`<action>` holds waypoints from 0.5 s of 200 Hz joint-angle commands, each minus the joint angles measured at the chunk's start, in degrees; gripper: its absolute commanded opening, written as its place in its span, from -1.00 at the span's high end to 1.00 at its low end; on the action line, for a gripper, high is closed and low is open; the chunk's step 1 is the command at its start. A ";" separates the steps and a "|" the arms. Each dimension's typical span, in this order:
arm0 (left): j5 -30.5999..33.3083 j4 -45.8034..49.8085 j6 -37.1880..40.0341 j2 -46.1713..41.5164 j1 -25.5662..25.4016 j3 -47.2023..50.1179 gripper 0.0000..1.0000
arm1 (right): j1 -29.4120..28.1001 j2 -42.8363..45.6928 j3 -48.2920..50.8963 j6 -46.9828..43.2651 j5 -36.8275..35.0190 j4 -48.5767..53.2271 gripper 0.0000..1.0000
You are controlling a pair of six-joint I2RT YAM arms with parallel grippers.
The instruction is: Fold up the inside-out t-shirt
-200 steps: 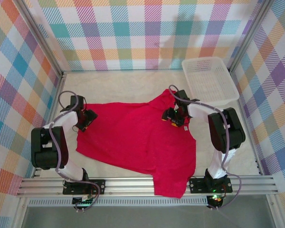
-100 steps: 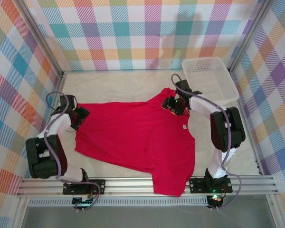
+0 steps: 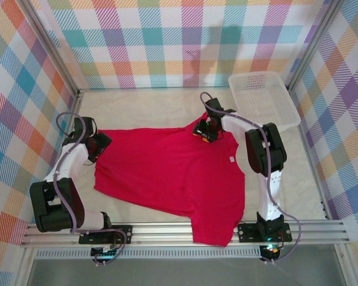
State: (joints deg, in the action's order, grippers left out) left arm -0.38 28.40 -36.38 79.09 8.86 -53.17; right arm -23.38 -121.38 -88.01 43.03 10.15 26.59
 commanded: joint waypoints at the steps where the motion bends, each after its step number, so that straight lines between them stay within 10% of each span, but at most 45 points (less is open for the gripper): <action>1: 0.05 0.96 0.63 -1.57 -0.18 -0.25 -0.45 | 0.10 -1.65 -2.98 1.18 -1.40 0.59 0.30; 29: -0.06 1.13 0.88 -1.39 -0.17 -0.12 -0.44 | -0.08 -3.54 -7.10 1.03 -1.85 2.55 1.00; 100: 0.02 1.54 1.05 -3.56 -0.17 0.52 -0.44 | -0.31 -14.84 -39.58 -4.56 -7.06 9.15 1.00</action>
State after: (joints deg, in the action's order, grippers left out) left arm -0.47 28.56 -36.36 77.89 8.86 -53.12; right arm -23.55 -130.41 -113.27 42.41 5.96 33.08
